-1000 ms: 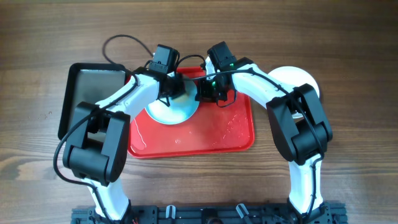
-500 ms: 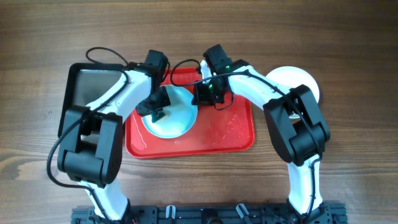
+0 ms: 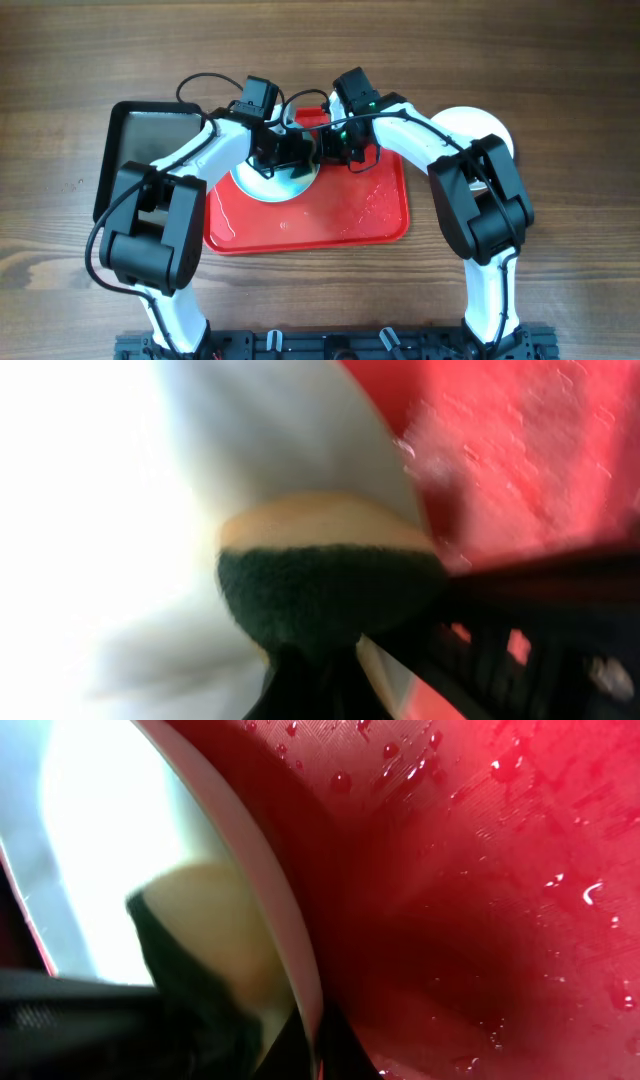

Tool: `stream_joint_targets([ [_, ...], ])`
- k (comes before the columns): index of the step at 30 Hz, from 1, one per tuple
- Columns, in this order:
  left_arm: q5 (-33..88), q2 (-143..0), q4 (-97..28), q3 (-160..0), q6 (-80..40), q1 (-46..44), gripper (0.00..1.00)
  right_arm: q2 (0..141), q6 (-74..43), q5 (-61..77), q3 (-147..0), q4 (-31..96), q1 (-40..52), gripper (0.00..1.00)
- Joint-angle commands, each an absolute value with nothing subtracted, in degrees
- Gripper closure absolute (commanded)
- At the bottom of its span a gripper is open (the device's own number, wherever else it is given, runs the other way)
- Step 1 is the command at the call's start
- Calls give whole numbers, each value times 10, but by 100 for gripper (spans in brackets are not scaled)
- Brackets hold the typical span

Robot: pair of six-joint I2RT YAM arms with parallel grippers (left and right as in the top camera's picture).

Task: Clean dirty plates on tray and stack at the side
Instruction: 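Scrub the light-blue plate with the sponge while right gripper holds rim, then lift the light-blue plate with the right gripper onto the right stack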

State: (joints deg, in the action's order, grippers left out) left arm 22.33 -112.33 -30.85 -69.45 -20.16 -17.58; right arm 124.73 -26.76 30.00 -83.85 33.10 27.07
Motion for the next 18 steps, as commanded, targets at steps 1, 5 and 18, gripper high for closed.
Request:
stream_joint_targets([
  [1, -77, -1134, -340, -740, -272, -157, 96, 1262, -270, 301, -840, 337, 277, 96],
  [5, -205, -1134, -405, -792, -278, -135, 96, 1262, -270, 300, -840, 337, 277, 96],
  [18, 102, -1124, -544, -863, -274, -53, 96, 1139, -270, 76, -840, 452, 268, 96],
])
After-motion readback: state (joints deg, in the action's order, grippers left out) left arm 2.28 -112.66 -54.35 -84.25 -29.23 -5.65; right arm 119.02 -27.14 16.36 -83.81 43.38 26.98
